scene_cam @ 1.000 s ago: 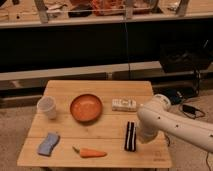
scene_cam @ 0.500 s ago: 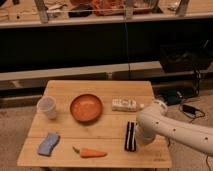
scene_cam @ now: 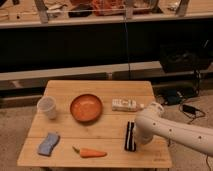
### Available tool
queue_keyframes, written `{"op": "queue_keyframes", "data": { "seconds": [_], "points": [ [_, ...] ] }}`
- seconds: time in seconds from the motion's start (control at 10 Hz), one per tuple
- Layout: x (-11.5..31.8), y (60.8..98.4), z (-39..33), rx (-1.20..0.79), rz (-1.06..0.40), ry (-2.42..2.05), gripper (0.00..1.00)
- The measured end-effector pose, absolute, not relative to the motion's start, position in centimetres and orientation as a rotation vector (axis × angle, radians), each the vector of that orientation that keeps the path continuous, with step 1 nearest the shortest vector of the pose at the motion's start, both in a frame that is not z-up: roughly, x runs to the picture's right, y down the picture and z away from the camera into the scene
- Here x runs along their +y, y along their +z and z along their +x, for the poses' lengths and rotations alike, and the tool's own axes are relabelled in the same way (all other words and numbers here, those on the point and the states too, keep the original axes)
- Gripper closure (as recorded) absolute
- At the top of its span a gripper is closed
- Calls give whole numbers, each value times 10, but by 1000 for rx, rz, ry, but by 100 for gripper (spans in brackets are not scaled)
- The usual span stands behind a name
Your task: Push the eraser across the table
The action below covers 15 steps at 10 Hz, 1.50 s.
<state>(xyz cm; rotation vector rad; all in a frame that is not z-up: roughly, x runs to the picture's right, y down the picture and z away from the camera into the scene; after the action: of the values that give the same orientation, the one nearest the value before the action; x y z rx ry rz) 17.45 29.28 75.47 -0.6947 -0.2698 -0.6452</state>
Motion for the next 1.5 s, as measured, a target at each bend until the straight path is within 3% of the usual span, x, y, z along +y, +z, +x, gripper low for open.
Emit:
{"op": "queue_keyframes", "data": {
  "seconds": [1.5],
  "points": [
    [289,770,152,-283,-682,-671,100]
  ]
}}
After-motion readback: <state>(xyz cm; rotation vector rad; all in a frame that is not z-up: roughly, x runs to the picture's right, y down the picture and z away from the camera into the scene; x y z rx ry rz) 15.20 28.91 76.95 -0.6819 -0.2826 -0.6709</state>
